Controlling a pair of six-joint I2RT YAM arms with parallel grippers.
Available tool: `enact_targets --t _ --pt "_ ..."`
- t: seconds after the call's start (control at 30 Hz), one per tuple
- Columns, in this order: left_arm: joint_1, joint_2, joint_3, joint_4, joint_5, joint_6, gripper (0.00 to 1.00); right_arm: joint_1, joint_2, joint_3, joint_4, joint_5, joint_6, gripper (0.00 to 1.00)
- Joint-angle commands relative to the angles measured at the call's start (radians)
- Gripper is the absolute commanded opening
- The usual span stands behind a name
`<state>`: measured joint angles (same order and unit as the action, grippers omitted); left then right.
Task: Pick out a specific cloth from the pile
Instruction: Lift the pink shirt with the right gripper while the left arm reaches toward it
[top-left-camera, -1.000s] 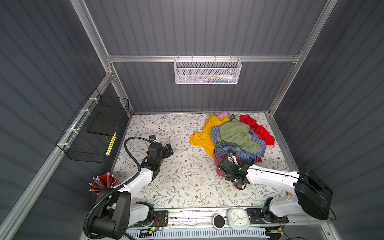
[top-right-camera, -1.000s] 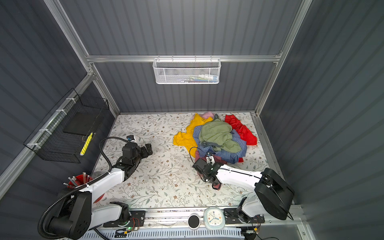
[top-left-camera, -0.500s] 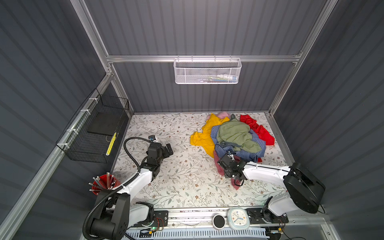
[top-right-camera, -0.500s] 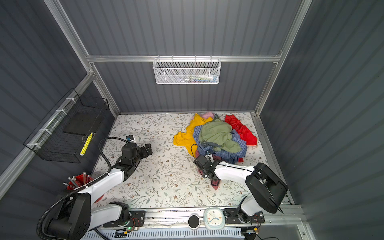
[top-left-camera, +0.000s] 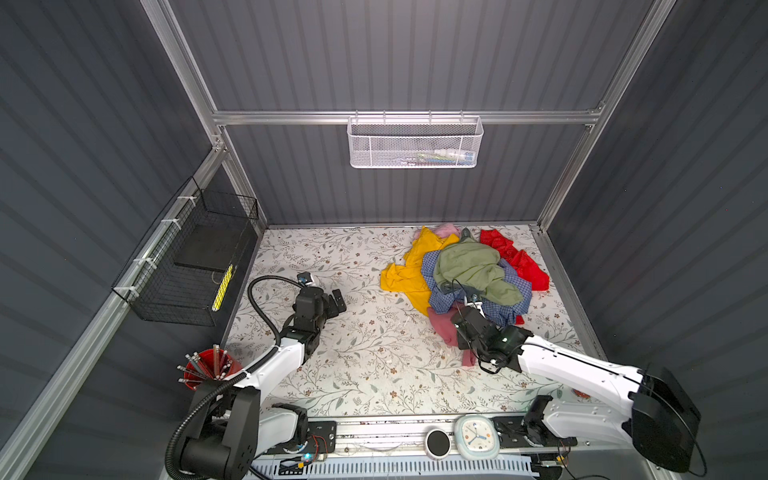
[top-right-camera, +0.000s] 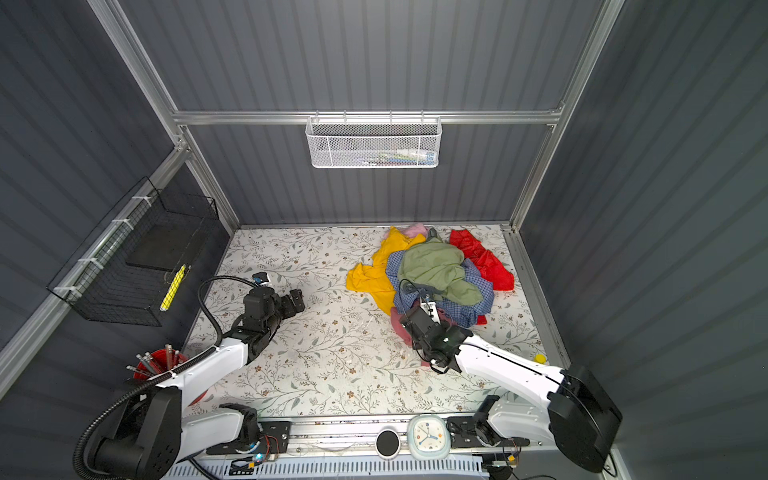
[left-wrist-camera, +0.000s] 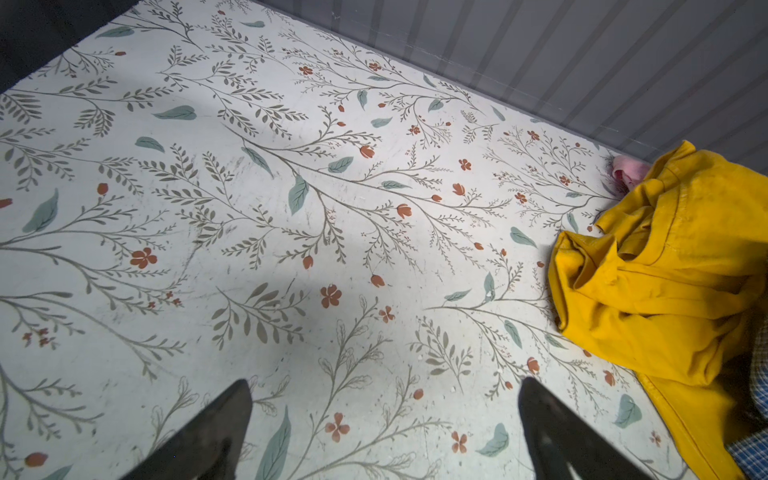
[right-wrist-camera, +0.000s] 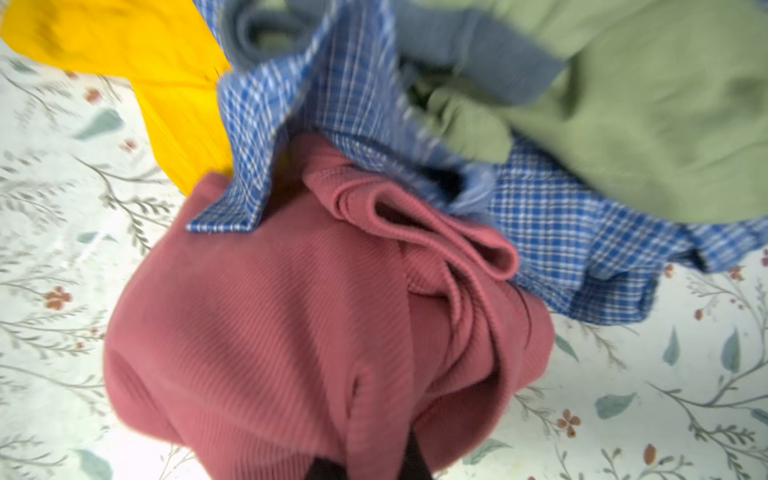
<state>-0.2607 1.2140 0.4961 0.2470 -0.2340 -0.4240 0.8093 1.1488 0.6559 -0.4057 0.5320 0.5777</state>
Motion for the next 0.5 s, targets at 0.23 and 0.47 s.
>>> enact_targets --t 0.23,0.47 --pt "-0.014 -0.019 -0.017 -0.011 0.011 -0.015 1.00 -0.004 -0.216 -0.010 0.084 0.049 -0.071 0.00" --pt "-0.020 -0.022 -0.021 -0.011 0.016 -0.015 1.00 -0.004 -0.282 0.002 0.113 0.051 -0.120 0.00"
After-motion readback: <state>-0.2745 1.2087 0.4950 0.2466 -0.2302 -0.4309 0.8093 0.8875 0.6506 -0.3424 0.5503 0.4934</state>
